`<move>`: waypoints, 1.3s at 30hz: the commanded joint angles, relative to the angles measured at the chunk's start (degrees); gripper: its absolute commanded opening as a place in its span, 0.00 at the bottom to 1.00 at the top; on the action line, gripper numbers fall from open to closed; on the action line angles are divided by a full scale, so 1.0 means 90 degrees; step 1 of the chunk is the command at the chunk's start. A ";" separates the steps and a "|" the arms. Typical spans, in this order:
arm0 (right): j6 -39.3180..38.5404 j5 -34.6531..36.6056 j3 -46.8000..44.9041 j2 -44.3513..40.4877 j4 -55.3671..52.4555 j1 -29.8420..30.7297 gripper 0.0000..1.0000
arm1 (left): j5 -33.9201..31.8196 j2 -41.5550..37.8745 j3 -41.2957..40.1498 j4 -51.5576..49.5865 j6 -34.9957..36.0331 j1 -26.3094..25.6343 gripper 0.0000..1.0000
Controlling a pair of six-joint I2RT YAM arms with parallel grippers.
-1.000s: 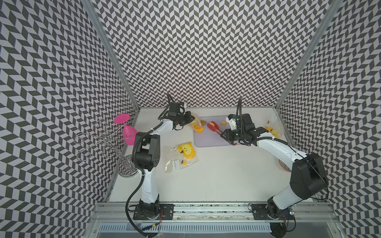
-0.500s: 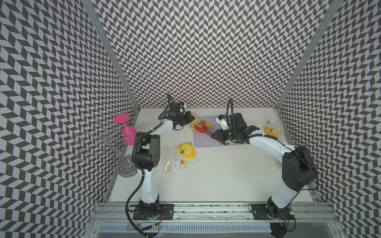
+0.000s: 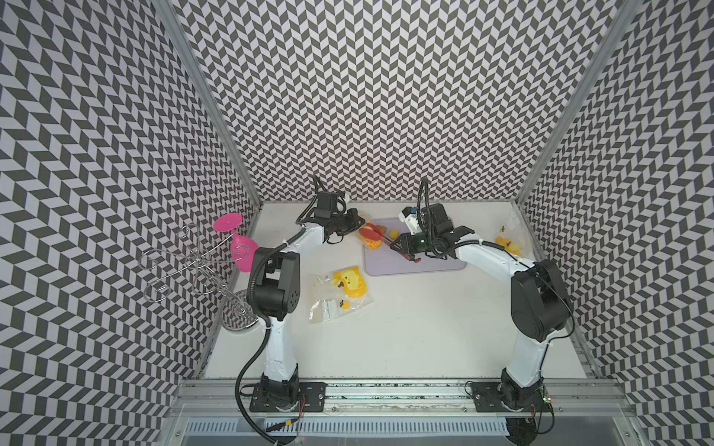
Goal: Put the cookies into a resealable bag to prevent moisture
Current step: Place the cookie in the ziploc bag.
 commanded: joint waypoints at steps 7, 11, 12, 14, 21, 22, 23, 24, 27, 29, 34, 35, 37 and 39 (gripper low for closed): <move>-0.0042 0.0100 0.0748 0.0632 0.0105 0.0092 0.22 | 0.0103 -0.0109 -0.0066 0.0217 -0.0001 0.0023 0.00; -0.0014 0.0162 0.1104 0.0853 0.0042 0.0147 0.22 | 0.0089 -0.0099 -0.0066 0.0203 -0.0001 0.0023 0.00; -0.0004 0.0162 0.1180 0.0902 0.0013 0.0148 0.22 | 0.0089 -0.0098 -0.0066 0.0204 -0.0001 0.0022 0.00; -0.0026 0.0168 0.1346 0.0983 -0.0081 0.0173 0.25 | 0.0088 -0.0093 -0.0066 0.0207 -0.0001 0.0023 0.00; -0.0028 0.0250 0.1318 0.0900 -0.0095 0.0179 0.43 | 0.0088 -0.0095 -0.0069 0.0202 -0.0001 0.0023 0.00; -0.0032 0.0245 0.1312 0.0883 -0.0100 0.0173 0.43 | 0.0088 -0.0089 -0.0061 0.0198 -0.0003 0.0018 0.00; -0.0029 0.0242 0.1299 0.0861 -0.0100 0.0176 0.43 | 0.0088 -0.0088 -0.0058 0.0206 -0.0001 0.0023 0.00; -0.0030 0.0253 0.1288 0.0839 -0.0097 0.0182 0.43 | 0.0088 -0.0095 -0.0061 0.0201 0.0002 0.0023 0.00; -0.0048 0.0269 0.1256 0.0737 -0.0145 0.0174 0.43 | 0.0088 -0.0098 -0.0057 0.0191 0.0009 0.0023 0.00; -0.0066 0.0303 0.1212 0.0626 -0.0220 0.0180 0.43 | 0.0088 -0.0097 -0.0056 0.0196 0.0009 0.0023 0.00; -0.0117 0.0417 0.0353 -0.0236 -0.0128 0.0179 0.37 | 0.0078 -0.0099 -0.0054 0.0181 0.0018 0.0040 0.00; -0.0136 0.0485 0.0022 -0.0540 -0.0055 0.0183 0.37 | 0.0078 -0.0093 -0.0046 0.0187 0.0009 0.0043 0.00; -0.0133 0.0687 -0.0673 -0.1149 0.0096 0.0180 0.36 | 0.0078 -0.0096 -0.0051 0.0172 0.0009 0.0052 0.00; -0.0007 0.0949 -0.1434 -0.1821 0.0333 0.0177 0.35 | 0.0078 -0.0097 -0.0047 0.0175 0.0009 0.0062 0.00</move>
